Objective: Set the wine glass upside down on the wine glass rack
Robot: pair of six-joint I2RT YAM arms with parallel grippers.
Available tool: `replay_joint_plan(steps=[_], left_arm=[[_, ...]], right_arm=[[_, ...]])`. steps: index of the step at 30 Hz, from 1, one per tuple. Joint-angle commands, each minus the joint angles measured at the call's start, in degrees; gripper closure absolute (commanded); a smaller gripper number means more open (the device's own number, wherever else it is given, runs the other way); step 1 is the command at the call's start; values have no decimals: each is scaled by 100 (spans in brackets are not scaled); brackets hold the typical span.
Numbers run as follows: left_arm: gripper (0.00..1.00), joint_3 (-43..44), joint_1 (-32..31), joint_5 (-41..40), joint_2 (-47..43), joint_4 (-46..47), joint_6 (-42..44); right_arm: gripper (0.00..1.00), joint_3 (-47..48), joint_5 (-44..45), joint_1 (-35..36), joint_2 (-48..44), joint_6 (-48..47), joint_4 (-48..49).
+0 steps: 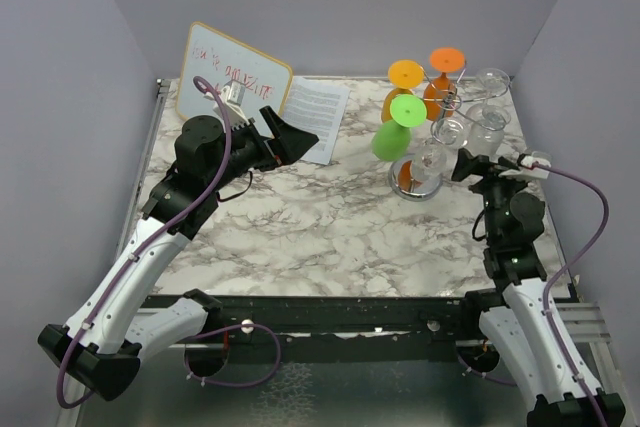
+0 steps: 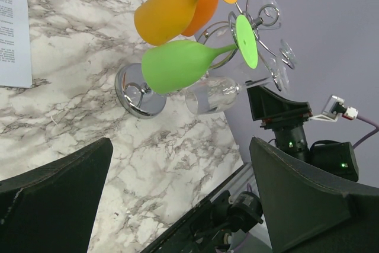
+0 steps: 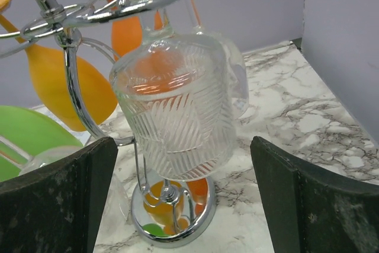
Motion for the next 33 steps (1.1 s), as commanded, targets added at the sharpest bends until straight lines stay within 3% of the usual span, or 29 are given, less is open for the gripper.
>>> replay_joint_plan(steps=[1, 12, 20, 26, 33], left_arm=[[1, 24, 20, -73, -3, 18, 105], [1, 117, 25, -388, 119, -362, 456], [1, 212, 25, -592, 313, -725, 1533], [1, 395, 24, -1577, 140, -1036, 2245], [1, 798, 25, -2177, -238, -1267, 3083]], right_arm=[[0, 392, 370, -18, -227, 220, -973], [0, 1432, 669, -18, -785, 1207, -3947], [4, 2816, 1576, -18, -372, 1536, -5862], [4, 3773, 2328, -18, -81, 1068, -6314], [4, 4660, 2632, -13, 80, 302, -6032]])
